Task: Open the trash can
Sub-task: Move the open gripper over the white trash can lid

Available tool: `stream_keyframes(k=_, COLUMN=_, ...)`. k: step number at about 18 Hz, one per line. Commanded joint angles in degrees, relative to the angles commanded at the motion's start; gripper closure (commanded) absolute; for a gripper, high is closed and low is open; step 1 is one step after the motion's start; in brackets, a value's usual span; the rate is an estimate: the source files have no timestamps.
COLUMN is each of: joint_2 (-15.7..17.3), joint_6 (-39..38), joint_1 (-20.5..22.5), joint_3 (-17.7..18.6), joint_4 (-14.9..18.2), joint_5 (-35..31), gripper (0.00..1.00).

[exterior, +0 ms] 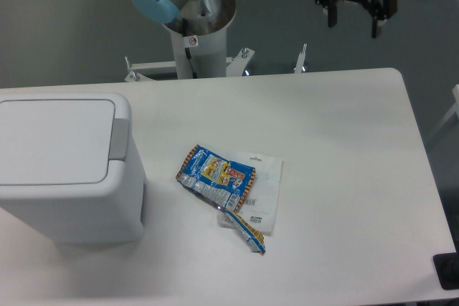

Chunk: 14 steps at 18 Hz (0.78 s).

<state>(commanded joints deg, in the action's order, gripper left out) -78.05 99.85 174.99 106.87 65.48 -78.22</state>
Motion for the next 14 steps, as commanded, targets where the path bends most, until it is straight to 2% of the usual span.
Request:
stream_keyframes(k=3, joint_2=0.26, joint_6=-5.61, joint_1=-0.87, joint_3=-0.53, joint_4=-0.17, joint_5=-0.26, gripper=0.00)
stream_keyframes(k=6, joint_2=0.44, joint_6=-7.64, joint_1=-3.68, joint_3=-0.53, joint_4=0.09, joint_5=-0.18, gripper=0.00)
stream_keyframes(k=14, joint_2=-0.35, joint_6=-34.24, joint_1=-13.78, joint_3=-1.93, joint_4=-1.84, joint_5=0.09, gripper=0.00)
